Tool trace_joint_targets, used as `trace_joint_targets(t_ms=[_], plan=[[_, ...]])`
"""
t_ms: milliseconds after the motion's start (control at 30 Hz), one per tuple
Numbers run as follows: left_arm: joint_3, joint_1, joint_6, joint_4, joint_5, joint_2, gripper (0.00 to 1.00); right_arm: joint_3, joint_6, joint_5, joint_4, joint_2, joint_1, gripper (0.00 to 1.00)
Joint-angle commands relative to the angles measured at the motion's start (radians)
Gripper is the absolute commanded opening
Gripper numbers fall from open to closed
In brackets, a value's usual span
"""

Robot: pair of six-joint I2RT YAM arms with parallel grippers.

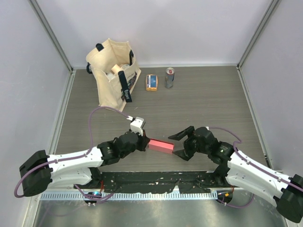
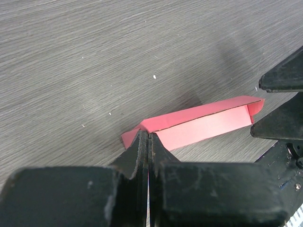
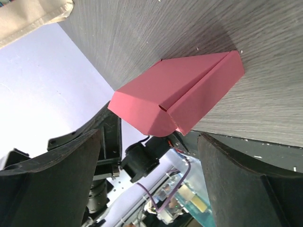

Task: Fold the paper box

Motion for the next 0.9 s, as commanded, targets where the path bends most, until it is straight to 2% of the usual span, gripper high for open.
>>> trace_joint_targets(t_ms=[0,200,467,633,800,867], plan=[[-0.006,-0.048,-0.039,-0.025,-0.112,0.013,0.00,0.008,0.153,0.001,0.034,0.005,-0.003,0.88],[-0.004,-0.103,-0.051,-0.030,-0.185,0.008,0.00,0.002,0.195,0.024,0.029,0.025,-0.003,0.80],[0.006,-0.117,-0.057,-0.031,-0.192,0.022,0.00,-0.027,0.207,0.016,0.089,0.063,0.006,0.67],[0.006,-0.120,-0.055,-0.031,-0.192,0.025,0.00,-0.028,0.187,0.015,0.072,0.065,0.012,0.68],[0.006,-0.120,-0.057,-0.030,-0.190,0.028,0.00,-0.056,0.198,0.019,0.109,0.077,0.012,0.52],[0.005,-0.120,-0.059,-0.022,-0.187,0.034,0.00,-0.064,0.198,0.018,0.126,0.090,0.012,0.42]])
